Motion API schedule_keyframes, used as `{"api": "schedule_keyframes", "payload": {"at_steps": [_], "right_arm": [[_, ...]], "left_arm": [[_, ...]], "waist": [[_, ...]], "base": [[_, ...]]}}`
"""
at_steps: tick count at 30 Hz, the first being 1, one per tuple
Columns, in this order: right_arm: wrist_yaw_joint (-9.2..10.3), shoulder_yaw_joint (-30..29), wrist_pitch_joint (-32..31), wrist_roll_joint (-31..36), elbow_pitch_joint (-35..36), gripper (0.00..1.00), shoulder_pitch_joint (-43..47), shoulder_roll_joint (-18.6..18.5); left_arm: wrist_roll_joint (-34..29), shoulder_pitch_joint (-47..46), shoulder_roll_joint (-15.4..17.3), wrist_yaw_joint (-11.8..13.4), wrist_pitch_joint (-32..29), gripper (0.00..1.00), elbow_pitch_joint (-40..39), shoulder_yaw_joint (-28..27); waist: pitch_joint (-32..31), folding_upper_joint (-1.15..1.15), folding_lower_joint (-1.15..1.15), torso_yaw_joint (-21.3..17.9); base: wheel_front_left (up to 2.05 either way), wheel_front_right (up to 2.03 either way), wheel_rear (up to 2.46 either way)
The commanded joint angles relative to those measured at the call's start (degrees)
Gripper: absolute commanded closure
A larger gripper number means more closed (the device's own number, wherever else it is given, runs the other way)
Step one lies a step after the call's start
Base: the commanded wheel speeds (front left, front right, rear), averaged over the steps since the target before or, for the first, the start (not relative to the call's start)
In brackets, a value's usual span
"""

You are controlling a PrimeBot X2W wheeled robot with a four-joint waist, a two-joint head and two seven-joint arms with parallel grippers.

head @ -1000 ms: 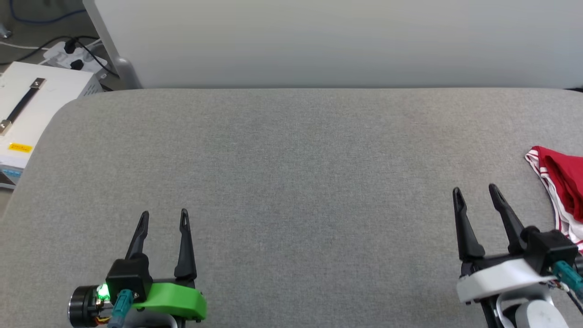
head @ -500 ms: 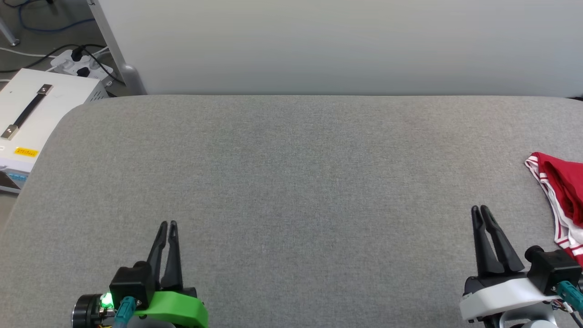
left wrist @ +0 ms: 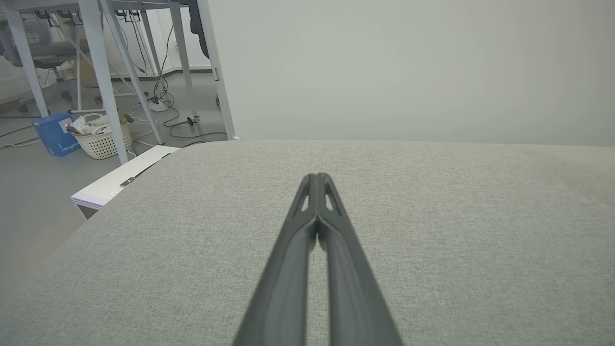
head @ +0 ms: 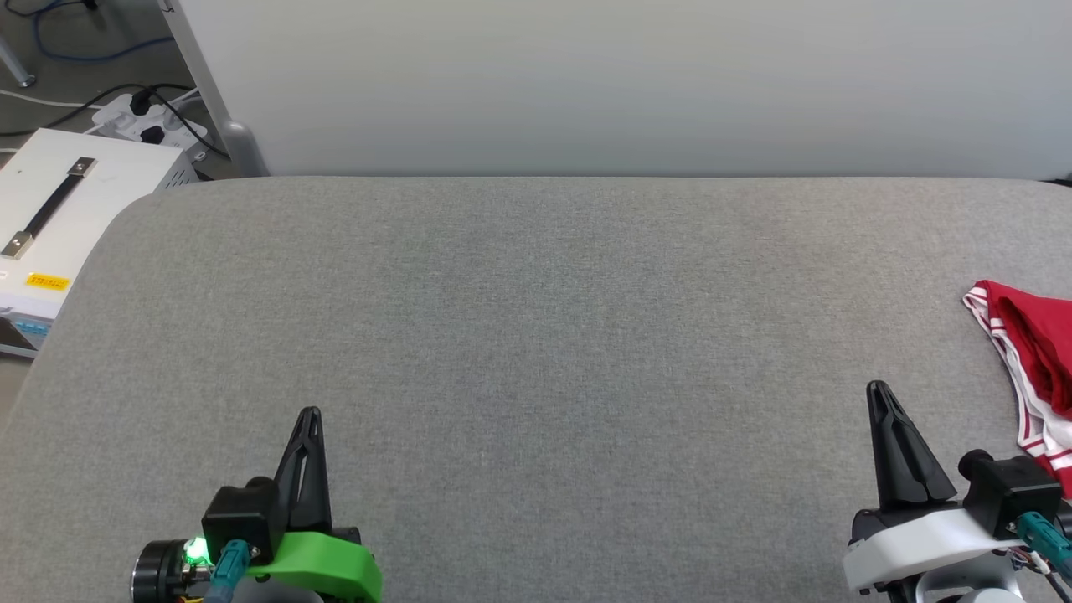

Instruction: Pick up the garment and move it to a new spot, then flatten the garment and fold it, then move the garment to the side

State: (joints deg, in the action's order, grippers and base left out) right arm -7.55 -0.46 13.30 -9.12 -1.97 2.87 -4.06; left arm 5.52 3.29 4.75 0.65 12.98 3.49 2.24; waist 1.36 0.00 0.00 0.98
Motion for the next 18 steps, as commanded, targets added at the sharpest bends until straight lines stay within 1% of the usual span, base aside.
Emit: {"api": "schedule_keyframes", "payload": {"at_steps": [1,18], "right_arm": [[0.01,0.0,-0.3,0.5,0.2,1.0,-0.4,0.1],[0.02,0.1,-2.3,1.9,0.5,1.0,-0.7,0.3]], "left_arm": [[-0.5,-0.4,-0.2,-0.1,-0.3,1.0,-0.2,-0.2],[-1.3,-0.8,-0.5,-0.2,-2.2,1.0,-0.7,-0.5]], "waist": [[0.0,0.0,0.0,0.0],[-0.2,0.0,0.0,-0.2]], "base": [[0.0,0.0,0.0],[0.0,0.0,0.0]]}}
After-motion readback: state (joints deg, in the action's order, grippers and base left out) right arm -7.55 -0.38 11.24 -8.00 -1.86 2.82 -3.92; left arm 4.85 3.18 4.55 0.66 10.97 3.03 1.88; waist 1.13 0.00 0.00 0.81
